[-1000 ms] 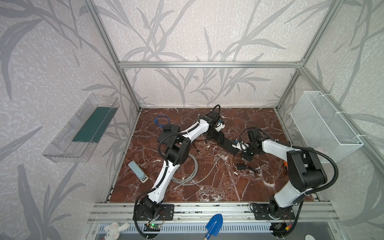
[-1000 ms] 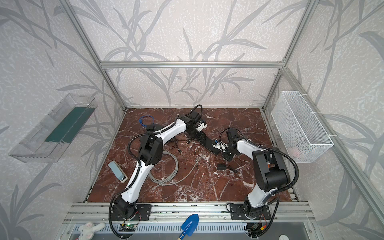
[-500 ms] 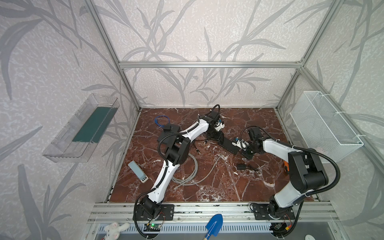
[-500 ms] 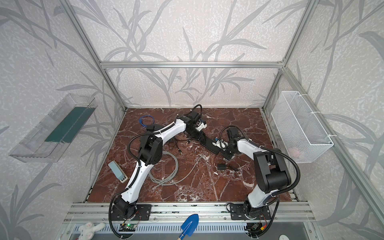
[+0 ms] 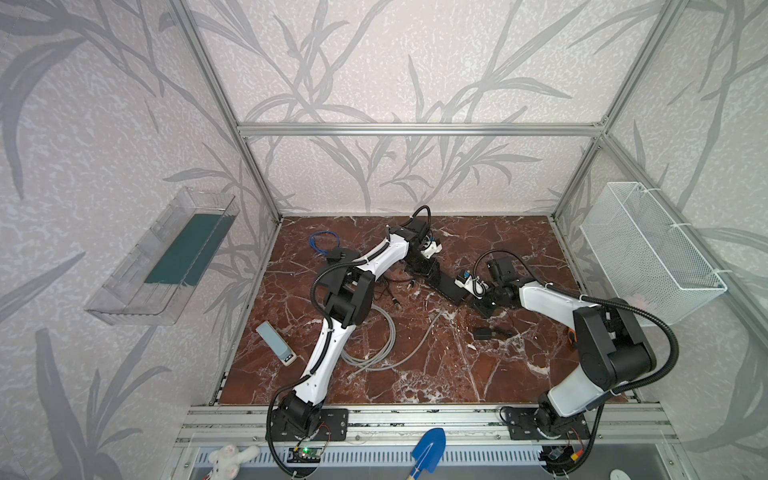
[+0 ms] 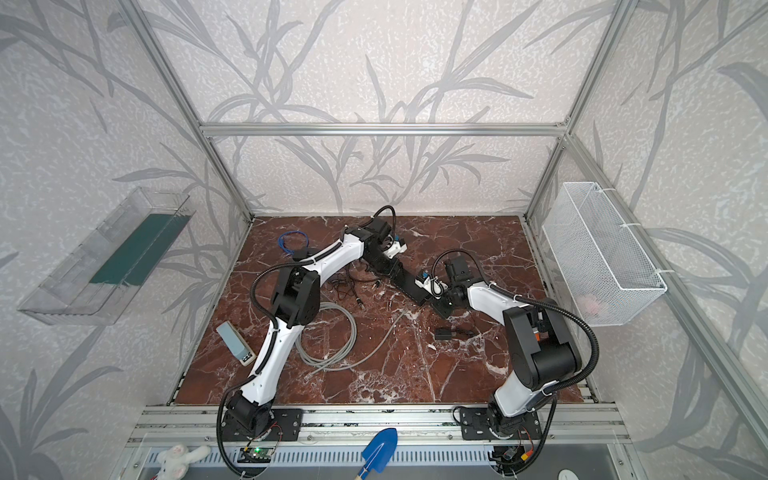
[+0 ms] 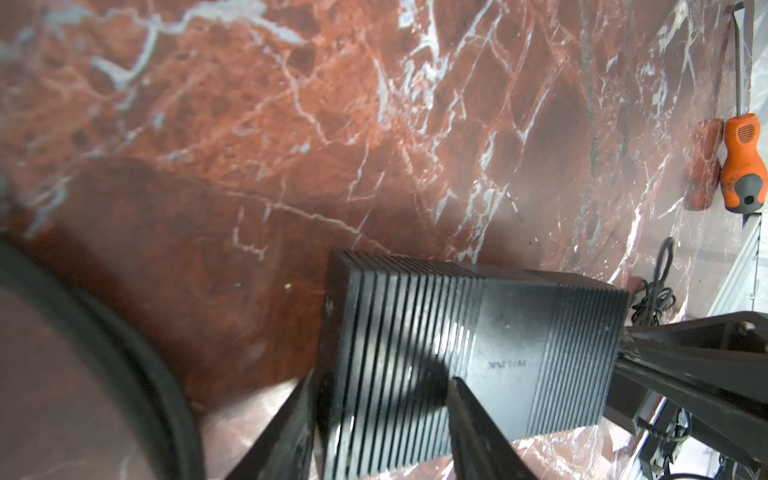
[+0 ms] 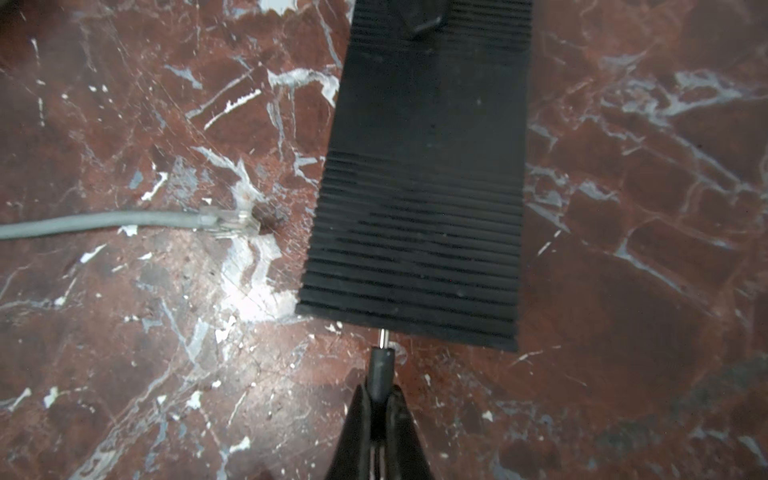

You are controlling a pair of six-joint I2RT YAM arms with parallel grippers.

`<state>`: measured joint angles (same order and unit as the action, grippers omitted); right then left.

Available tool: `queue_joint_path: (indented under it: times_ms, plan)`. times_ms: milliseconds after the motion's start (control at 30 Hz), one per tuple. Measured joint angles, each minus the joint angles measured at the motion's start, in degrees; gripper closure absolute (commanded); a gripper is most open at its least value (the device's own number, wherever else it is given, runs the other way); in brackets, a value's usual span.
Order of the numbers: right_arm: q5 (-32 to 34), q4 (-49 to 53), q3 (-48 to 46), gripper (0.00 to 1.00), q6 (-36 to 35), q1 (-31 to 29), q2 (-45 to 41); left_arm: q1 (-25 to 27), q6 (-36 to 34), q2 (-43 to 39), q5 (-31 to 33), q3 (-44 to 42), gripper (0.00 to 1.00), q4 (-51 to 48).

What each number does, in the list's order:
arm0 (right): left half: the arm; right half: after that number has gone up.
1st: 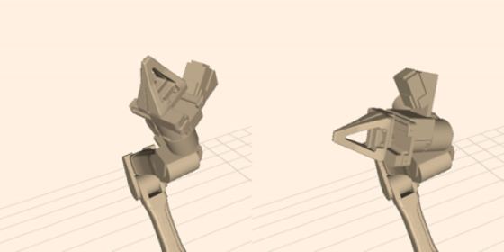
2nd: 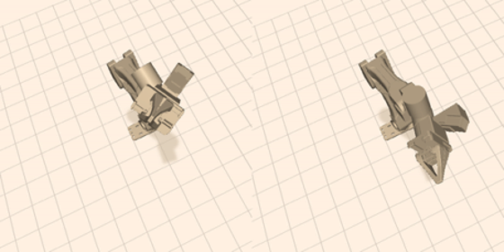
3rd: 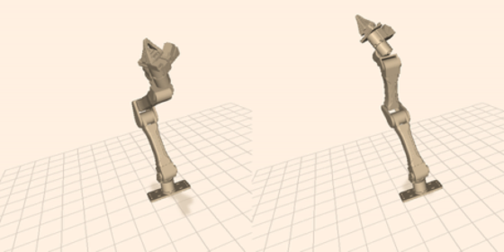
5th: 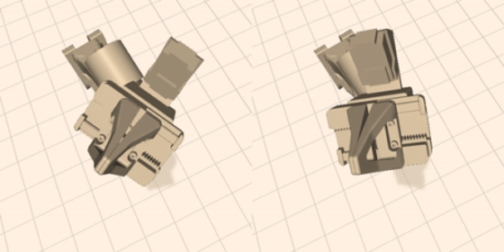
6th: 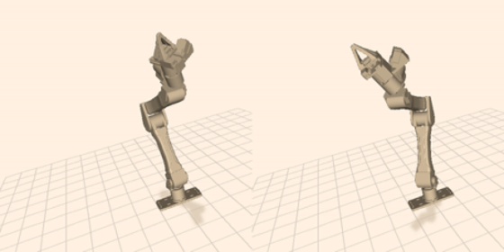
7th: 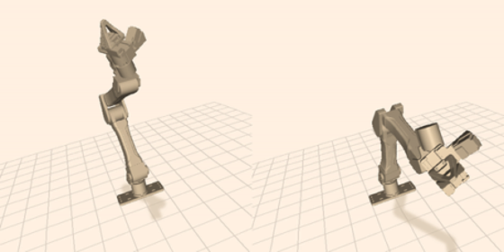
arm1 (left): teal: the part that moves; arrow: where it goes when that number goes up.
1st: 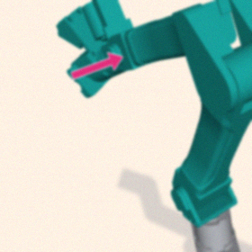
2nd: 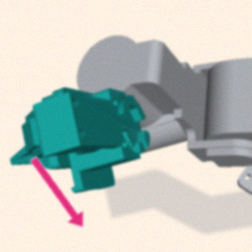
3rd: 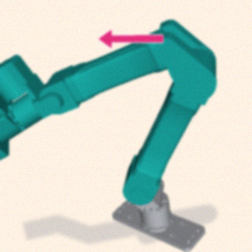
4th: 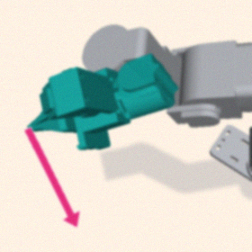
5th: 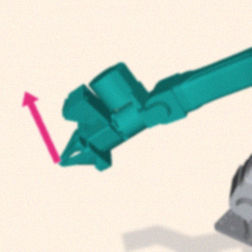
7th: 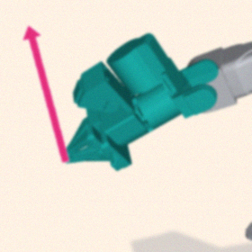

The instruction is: Insert the plug into the switch port

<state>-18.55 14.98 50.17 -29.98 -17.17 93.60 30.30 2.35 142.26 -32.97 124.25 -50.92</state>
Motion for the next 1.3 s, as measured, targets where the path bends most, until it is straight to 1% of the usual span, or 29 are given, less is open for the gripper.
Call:
queue_joint_path:
  times_ms: [167,233,400,600,867,1000,1300]
  plan:
    - [2.54,-2.80,-0.46,1.00,5.46,-0.92,0.35,-0.59,-1.84,0.00,-0.70,0.00,0.51,-0.85]
    - [3.56,-3.06,-0.46,1.00,6.43,-1.57,0.63,-0.85,-2.45,0.02,-0.96,-0.02,0.51,-1.05]
    - [5.22,-3.06,-0.44,1.00,6.60,-3.93,1.68,-1.33,-4.68,0.20,-1.22,-0.17,0.52,-1.44]
    - [6.67,-3.34,-0.66,1.00,6.62,-4.24,1.81,-1.75,-6.97,0.57,-3.32,-0.11,0.52,-1.57]
    - [9.57,-8.68,-5.70,1.00,7.54,-4.31,-5.01,-1.95,-9.51,0.79,-7.50,-0.09,0.52,-3.32]
    - [9.53,-11.28,-7.04,1.00,7.19,-4.15,-6.34,-2.10,-10.05,0.79,-7.72,0.22,0.53,-3.96]
    - [8.02,-12.09,-7.17,1.00,6.12,-3.82,-6.36,-2.10,-11.28,0.79,-7.39,0.94,0.53,-5.14]
